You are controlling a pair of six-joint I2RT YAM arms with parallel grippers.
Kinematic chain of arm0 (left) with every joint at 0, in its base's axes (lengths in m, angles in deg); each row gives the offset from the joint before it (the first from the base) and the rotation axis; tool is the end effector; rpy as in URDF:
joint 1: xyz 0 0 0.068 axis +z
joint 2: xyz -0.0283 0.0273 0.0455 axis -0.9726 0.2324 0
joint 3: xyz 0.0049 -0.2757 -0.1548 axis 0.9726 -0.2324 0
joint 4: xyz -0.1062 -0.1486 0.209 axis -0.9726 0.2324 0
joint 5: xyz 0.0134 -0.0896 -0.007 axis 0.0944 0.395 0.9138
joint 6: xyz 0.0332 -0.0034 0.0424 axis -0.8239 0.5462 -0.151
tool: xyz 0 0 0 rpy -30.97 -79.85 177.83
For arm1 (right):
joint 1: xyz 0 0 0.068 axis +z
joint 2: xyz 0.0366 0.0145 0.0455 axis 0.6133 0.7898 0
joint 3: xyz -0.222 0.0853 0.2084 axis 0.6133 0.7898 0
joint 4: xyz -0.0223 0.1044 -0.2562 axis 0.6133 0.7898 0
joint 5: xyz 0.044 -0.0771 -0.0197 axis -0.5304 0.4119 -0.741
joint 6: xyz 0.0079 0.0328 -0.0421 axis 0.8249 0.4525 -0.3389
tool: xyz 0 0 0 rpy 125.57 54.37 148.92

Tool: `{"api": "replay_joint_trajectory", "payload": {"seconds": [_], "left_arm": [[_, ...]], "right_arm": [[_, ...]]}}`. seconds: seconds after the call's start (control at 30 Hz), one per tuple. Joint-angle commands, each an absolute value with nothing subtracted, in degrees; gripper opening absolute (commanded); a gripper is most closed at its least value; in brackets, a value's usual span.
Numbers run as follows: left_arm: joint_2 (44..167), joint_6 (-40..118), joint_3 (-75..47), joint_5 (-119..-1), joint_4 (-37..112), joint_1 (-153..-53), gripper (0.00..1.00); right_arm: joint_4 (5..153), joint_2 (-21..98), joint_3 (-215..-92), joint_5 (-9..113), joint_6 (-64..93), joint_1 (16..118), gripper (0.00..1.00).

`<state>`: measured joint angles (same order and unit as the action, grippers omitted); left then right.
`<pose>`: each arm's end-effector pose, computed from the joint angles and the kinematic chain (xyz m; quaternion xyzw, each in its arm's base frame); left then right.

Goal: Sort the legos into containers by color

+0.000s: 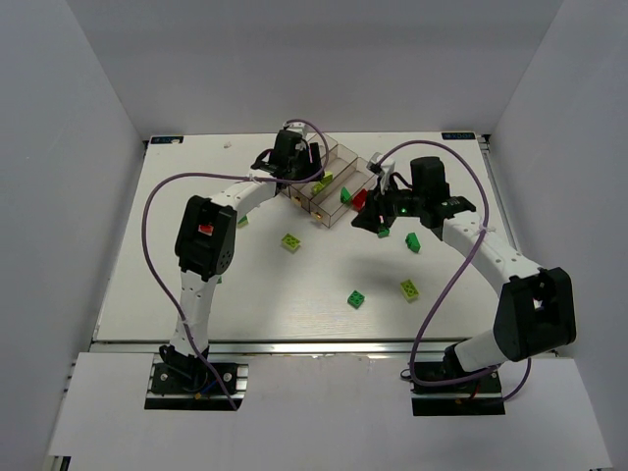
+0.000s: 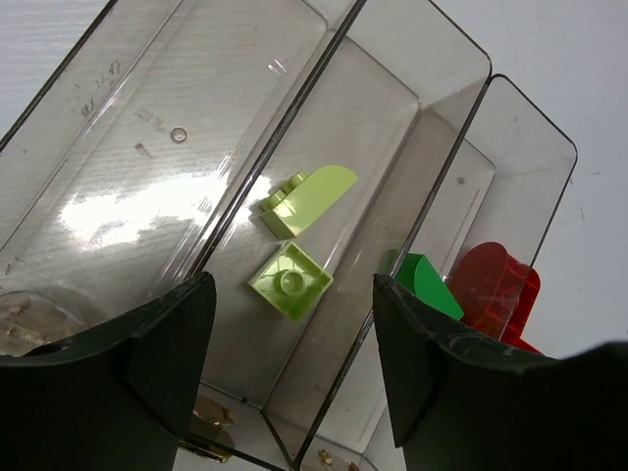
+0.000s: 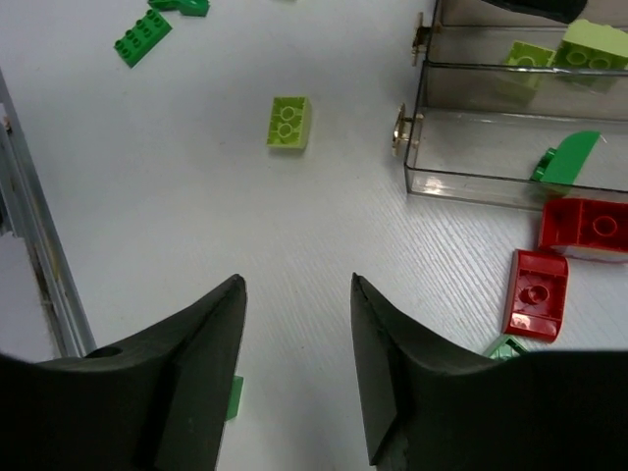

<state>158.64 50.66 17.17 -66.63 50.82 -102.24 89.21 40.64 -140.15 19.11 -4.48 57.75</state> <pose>0.5071 -0.2450 0.2320 0.0271 0.8915 -0.1972 0.4069 0.3071 0.1359 0.3283 -0.3892 0.7410 0.3328 0.4343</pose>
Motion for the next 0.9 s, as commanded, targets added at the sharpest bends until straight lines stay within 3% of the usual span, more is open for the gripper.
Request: {"api": "replay_joint_trajectory", "payload": {"seconds": [0.0,0.13,0.17,0.27,0.3,0.37,0.4,0.5,0.63,0.87], "left_arm": [[154.7,50.3,19.4,-65.6,51.3,-102.2,0.75],[149.4,50.7,17.0,-64.8,51.0,-102.1,0.63],[145.4,50.9,14.2,-65.1,50.9,-102.1,0.50],[134.5,53.7,3.6,-65.4,48.6,-101.8,0.24],[131.4,54.4,0.0,-65.4,47.4,-101.8,0.25],[124.8,56.1,-7.7,-65.8,44.9,-101.8,0.38],[118.4,58.0,-15.2,-66.1,43.0,-101.8,0.58],[109.5,60.4,-27.3,-67.2,41.4,-101.8,0.70],[94.7,63.4,-37.6,-71.7,42.8,-101.8,0.76],[84.9,66.7,-43.5,-76.3,49.3,-101.7,0.80]], "right_arm": [[89.8,40.4,-140.6,22.2,-3.5,57.4,0.52],[91.7,43.6,-142.9,32.9,-4.2,56.9,0.72],[93.1,45.1,-144.0,34.2,-4.9,56.8,0.74],[101.7,51.7,-152.1,40.4,-5.4,56.7,0.81],[101.8,51.8,-153.5,40.4,-5.4,56.7,0.81],[105.6,58.5,-156.6,46.1,-6.1,56.8,0.82],[106.6,59.9,-159.0,46.7,-6.7,56.8,0.83],[105.3,63.4,-160.6,48.5,-9.5,56.7,0.82],[106.1,69.9,-166.3,49.2,-14.1,56.8,0.75],[107.6,75.8,-169.5,48.2,-19.2,56.7,0.72]]}}
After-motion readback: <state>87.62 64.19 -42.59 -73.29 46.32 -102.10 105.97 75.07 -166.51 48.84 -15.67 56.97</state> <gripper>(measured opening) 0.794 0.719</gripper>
